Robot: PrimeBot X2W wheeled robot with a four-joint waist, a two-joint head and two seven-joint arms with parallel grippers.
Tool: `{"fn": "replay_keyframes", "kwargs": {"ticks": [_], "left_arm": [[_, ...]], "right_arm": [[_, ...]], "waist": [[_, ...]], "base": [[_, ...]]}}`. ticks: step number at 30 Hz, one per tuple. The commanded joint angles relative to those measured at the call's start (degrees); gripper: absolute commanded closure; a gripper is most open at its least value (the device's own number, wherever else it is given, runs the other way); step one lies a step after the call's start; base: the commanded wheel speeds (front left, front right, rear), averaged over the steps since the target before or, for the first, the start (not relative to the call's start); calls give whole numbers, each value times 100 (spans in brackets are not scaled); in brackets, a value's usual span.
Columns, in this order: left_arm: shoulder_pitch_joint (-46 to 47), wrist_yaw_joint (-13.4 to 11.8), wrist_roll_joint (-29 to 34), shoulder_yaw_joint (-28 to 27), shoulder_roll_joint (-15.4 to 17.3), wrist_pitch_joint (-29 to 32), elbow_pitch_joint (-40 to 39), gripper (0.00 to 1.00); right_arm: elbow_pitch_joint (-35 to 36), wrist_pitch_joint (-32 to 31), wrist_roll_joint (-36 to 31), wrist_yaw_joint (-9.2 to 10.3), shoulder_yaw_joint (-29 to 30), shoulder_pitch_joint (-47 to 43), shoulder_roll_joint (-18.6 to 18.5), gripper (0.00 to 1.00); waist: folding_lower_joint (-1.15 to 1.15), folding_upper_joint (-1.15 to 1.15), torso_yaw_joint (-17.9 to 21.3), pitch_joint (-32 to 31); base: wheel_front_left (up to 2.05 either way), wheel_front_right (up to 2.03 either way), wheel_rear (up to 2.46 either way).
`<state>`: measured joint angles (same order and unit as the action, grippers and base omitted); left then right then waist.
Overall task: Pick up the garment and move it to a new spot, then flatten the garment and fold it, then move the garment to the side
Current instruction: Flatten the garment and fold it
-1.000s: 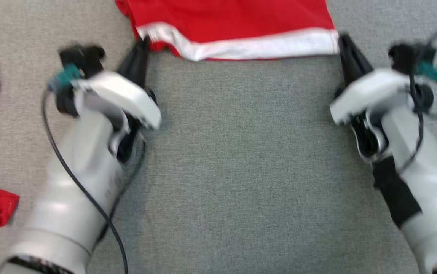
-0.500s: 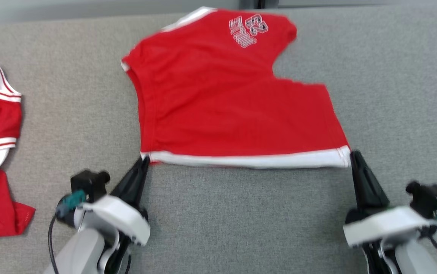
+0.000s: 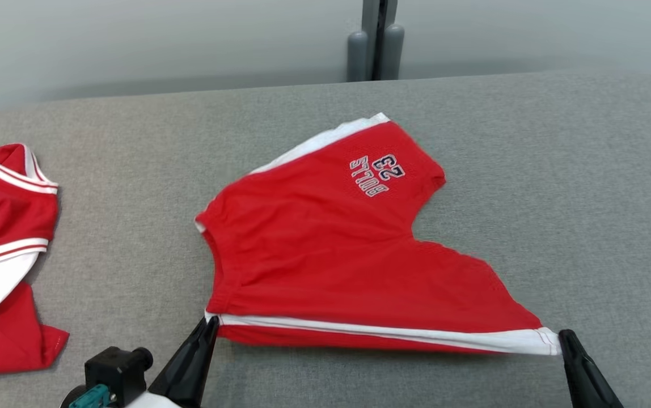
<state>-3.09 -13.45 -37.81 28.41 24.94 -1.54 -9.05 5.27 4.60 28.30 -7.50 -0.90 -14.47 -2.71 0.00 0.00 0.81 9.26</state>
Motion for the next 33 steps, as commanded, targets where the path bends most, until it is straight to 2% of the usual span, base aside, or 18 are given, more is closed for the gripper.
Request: {"fn": "replay_keyframes", "kwargs": {"ticks": [1, 3, 7, 13, 18, 22, 23, 29, 33], "left_arm": [[-117, -142, 41, -75, 120, 58, -207, 100], [-287, -295, 64, -74, 197, 187, -550, 100], [-421, -445, 98, -43, 277, 344, -962, 100], [-250, -395, 24, -41, 223, 383, -1015, 100], [67, -268, -57, -97, 3, 174, -831, 100], [517, -74, -78, -151, -149, -5, -620, 100], [768, 44, -85, -139, -197, -68, -481, 100], [1591, 424, -62, -48, -476, -241, 40, 100], [2009, 573, -75, -17, -637, -294, 326, 100]], "right_arm": [[121, -18, 13, 1, 71, -90, -46, 100], [251, -69, 0, 1, 123, -191, -43, 100], [435, -181, -133, 1, 176, -160, -42, 100], [675, -240, -316, 0, 152, 296, -38, 100], [636, -173, -639, 0, 104, 961, -43, 100], [363, 42, -797, 0, -20, 1835, -262, 100], [108, 90, -845, 0, -69, 2331, -425, 100], [-839, 207, -824, 0, -399, 3847, -874, 100], [-1379, 313, -774, 0, -561, 4548, -1053, 100]], "waist": [[0, 0, 53, -50], [0, 0, 71, -75], [0, 0, 81, -61], [0, 0, 4, 161], [0, 0, -188, 553], [0, 0, -395, 931], [0, 0, -524, 1133], [0, 0, -919, 1621], [0, 0, -1080, 1770]], "base": [[0, 0, 0], [0, 0, 0], [0, 0, 0], [0, 0, 0], [0, 0, 0], [0, 0, 0], [0, 0, 0], [0, 0, 0], [0, 0, 0]]}}
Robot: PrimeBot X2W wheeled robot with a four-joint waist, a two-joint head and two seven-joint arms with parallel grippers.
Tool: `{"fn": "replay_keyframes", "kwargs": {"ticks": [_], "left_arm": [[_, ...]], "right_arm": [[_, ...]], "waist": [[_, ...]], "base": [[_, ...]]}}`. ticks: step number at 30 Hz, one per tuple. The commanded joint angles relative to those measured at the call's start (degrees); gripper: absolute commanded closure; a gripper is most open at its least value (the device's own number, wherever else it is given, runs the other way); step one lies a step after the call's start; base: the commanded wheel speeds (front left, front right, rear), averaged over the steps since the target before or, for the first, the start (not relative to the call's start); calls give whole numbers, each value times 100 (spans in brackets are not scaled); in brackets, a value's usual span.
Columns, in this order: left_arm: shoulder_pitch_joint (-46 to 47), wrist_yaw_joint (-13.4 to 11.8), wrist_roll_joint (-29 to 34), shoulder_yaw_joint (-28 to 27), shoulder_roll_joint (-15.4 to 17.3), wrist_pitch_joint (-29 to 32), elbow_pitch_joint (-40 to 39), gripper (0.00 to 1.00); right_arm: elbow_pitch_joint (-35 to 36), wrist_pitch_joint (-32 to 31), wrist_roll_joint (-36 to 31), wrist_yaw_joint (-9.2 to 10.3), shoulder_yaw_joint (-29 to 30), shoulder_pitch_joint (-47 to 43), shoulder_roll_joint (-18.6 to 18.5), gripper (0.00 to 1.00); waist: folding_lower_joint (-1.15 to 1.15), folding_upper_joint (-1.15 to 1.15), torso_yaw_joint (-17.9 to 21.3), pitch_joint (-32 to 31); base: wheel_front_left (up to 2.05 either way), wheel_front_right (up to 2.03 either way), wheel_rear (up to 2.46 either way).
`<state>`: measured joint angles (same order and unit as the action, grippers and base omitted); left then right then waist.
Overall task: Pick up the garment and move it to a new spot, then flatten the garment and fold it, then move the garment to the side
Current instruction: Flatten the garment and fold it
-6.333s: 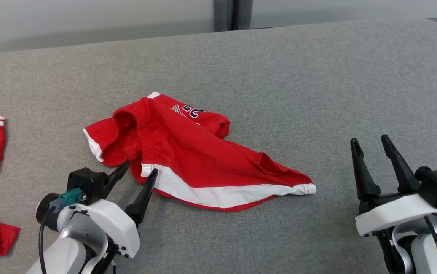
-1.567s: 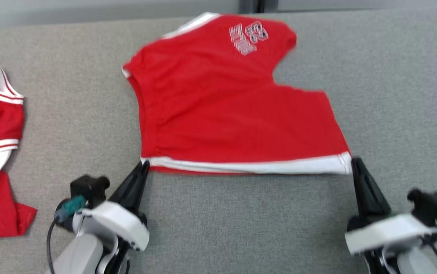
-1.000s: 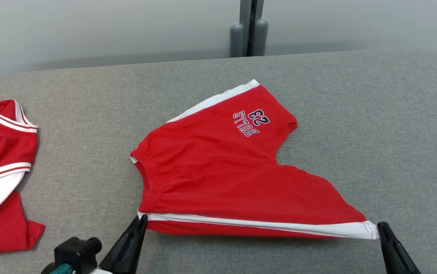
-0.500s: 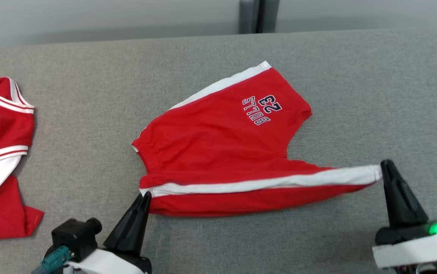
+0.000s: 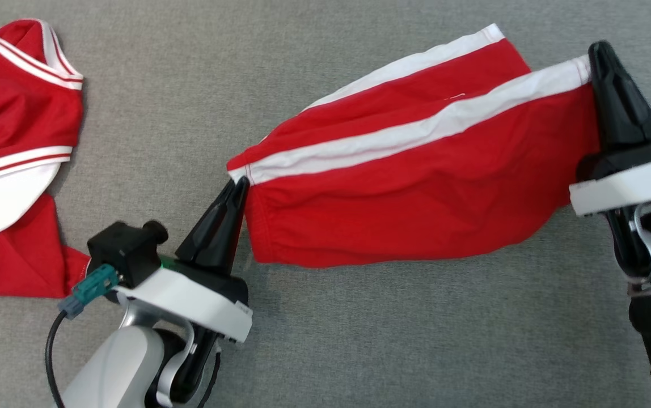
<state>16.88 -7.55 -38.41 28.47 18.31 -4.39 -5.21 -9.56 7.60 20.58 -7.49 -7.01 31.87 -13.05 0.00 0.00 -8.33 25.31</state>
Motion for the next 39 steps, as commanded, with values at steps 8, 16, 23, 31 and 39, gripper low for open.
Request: {"fn": "replay_keyframes", "kwargs": {"ticks": [8, 16, 23, 31, 39], "left_arm": [[897, 289, -79, 38, -336, -100, 750, 100], [1185, 430, -182, -39, -549, -387, 1447, 100], [1312, 664, -256, 115, -696, -424, 1956, 17], [1226, 599, -98, 81, -634, -703, 2183, 0], [940, 140, 269, -436, -465, -1050, 1671, 0]], "right_arm": [[-1458, 338, 153, -2, -538, 1387, -193, 100], [-2716, 629, 330, -2, -827, 2151, -225, 100], [-3449, 717, 600, -2, -1135, 2432, -187, 93], [-3634, 772, 702, -2, -1350, 2268, -155, 0], [-2537, 764, -127, -2, -666, 1553, -104, 0]], "waist": [[0, 0, -345, 374], [0, 0, -369, 515], [0, 0, -381, 507], [0, 0, -202, 315], [0, 0, 4, 19]], "base": [[0, 0, 0], [0, 0, 0], [0, 0, 0], [0, 0, 0], [0, 0, 0]]}}
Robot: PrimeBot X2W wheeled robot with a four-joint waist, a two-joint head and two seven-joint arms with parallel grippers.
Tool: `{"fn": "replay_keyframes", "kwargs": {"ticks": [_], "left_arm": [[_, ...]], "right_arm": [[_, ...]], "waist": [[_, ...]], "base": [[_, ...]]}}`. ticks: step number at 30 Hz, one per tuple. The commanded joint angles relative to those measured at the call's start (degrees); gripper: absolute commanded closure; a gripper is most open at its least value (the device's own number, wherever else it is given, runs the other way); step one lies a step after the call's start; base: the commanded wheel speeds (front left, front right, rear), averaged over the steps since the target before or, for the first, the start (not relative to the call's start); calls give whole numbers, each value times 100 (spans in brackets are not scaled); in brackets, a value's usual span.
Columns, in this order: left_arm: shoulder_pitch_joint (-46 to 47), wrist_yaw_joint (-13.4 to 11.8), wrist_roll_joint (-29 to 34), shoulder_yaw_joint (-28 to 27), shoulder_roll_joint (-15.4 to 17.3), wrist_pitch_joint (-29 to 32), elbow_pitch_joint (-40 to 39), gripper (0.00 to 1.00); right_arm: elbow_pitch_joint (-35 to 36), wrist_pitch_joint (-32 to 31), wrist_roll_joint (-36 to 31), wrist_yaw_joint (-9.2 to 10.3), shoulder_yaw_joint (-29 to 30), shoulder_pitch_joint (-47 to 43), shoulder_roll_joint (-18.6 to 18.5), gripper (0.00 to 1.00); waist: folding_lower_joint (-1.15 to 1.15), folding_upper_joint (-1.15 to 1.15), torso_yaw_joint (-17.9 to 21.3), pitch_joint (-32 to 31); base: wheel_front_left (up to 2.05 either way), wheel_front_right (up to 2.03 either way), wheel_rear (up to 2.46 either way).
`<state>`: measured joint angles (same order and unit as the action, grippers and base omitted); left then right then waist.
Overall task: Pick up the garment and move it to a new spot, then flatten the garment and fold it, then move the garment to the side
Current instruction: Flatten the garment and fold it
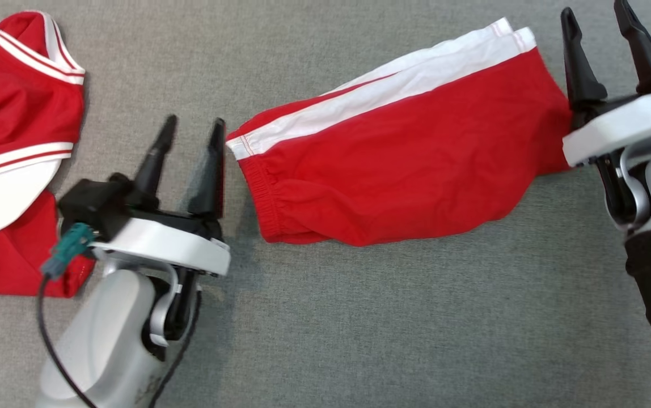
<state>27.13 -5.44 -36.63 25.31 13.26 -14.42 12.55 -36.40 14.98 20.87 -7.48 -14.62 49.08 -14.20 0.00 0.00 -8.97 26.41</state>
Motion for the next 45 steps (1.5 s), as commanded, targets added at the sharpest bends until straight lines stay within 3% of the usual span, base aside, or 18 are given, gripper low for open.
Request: {"fn": "replay_keyframes", "kwargs": {"ticks": [1, 10, 20, 38, 45], "left_arm": [[-127, -126, 154, -218, 63, -61, -195, 0], [-592, -148, 804, -1180, 104, -77, -932, 0], [-1138, 107, 1178, -1422, 43, -79, -770, 0], [-904, 327, 1413, -1460, -102, -80, -527, 0], [-732, 400, 1466, -1421, -148, -80, -470, 0]], "right_arm": [[288, 25, -252, -3, 201, -300, 61, 0], [1140, 27, -899, -3, 745, -1492, 268, 0], [1701, -137, -953, -3, 983, -2262, 488, 0], [1738, -256, -727, -3, 951, -1937, 513, 0], [874, -370, -411, -3, 628, -1231, 408, 0]], "waist": [[0, 0, 92, -130], [0, 0, 236, -415], [0, 0, 361, -533], [0, 0, 314, -484], [0, 0, 215, -240]], "base": [[0, 0, 0], [0, 0, 0], [0, 0, 0], [0, 0, 0], [0, 0, 0]]}}
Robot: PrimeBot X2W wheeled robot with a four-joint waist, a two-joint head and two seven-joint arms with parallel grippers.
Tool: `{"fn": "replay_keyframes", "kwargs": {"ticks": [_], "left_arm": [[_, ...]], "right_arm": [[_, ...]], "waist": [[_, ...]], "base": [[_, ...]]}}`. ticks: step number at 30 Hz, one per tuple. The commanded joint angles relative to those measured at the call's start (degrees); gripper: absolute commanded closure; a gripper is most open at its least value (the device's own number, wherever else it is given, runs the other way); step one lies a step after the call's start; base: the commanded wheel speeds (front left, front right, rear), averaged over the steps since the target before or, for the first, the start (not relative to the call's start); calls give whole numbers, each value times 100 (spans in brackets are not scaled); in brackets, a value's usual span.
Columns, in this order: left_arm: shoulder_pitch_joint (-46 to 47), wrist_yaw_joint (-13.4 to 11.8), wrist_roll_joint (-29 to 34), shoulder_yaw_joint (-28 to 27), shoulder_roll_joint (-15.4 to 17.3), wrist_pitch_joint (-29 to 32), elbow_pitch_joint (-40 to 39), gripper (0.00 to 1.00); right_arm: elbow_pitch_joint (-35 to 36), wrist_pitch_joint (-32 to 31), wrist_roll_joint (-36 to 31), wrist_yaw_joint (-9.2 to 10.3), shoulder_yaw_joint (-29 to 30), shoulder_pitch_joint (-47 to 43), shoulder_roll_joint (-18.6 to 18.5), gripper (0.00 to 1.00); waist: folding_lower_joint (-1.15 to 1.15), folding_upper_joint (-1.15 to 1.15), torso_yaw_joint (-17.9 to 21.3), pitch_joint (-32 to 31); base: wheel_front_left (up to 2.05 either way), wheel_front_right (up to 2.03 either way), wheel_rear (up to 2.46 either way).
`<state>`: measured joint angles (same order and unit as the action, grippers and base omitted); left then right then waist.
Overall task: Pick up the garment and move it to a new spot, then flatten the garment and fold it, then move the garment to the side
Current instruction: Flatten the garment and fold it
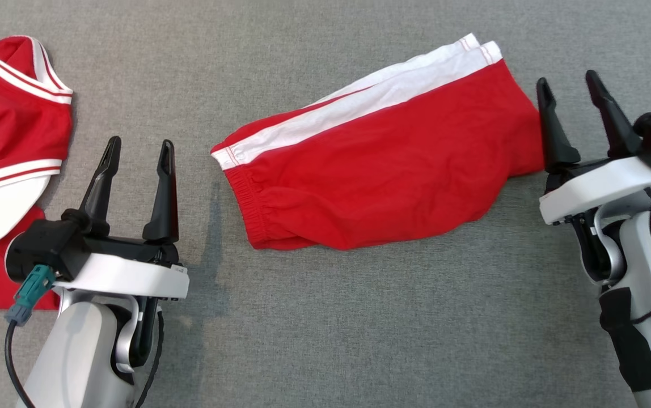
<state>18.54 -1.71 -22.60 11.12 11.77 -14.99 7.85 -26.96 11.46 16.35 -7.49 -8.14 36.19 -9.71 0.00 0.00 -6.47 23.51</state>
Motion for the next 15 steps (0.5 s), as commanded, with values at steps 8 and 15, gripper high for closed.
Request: {"fn": "replay_keyframes", "kwargs": {"ticks": [8, 15], "left_arm": [[232, 113, 85, 13, -98, -23, 98, 0], [262, 170, 151, 10, -119, -23, 174, 0]], "right_arm": [[-1282, -163, 284, -1, -427, 433, -63, 0], [-2019, -469, 726, -2, -849, 667, 55, 0]], "waist": [[0, 0, -170, 191], [0, 0, -177, 235]], "base": [[0, 0, 0], [0, 0, 0]]}}
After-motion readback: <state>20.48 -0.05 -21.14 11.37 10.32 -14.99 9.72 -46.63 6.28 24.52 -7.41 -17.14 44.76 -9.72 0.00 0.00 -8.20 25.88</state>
